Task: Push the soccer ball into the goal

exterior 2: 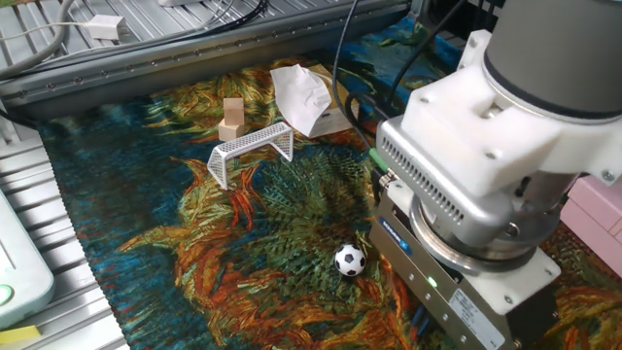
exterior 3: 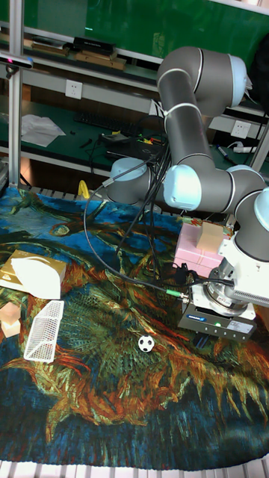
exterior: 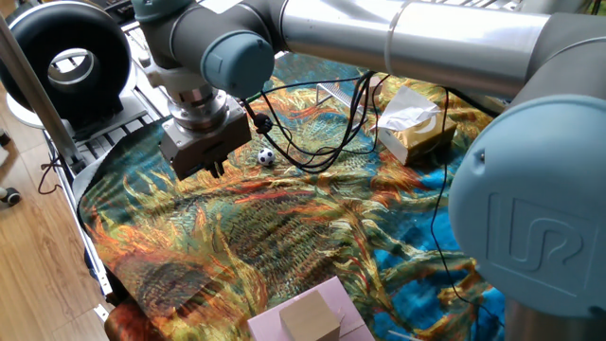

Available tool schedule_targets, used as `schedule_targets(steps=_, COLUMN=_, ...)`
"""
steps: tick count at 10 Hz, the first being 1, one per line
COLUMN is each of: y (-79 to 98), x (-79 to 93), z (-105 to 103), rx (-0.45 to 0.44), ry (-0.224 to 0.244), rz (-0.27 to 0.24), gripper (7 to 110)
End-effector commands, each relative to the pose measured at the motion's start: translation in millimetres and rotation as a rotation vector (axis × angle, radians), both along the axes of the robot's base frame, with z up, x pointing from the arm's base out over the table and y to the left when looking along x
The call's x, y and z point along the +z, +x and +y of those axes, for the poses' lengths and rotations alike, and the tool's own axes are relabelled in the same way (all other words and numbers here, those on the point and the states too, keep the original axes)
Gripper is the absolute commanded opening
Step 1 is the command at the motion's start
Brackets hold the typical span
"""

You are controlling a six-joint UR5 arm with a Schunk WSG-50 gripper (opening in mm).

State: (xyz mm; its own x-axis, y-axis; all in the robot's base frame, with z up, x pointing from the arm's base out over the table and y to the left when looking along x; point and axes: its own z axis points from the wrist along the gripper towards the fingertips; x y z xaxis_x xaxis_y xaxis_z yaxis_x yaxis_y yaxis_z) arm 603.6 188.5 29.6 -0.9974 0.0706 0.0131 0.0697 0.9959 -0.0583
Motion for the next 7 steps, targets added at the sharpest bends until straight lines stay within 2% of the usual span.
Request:
schedule_targets(steps=1, y=0.1, x=-3.6, z=6, rx=-0.010, ry=0.021, rz=0.014, gripper=7)
schedule_targets(steps=2, y=3.4, x=-11.3, z=9, rx=-0.010, ry=0.020, rz=0.017, gripper=7)
schedule_targets(steps=4, y=5.3, x=-15.8, z=9, rx=-0.018, ry=0.010, rz=0.015, gripper=7)
schedule_targets(steps=7, y=7.0, x=-25.2, z=-9, rx=-0.003, ry=0.001, rz=0.015, gripper=7)
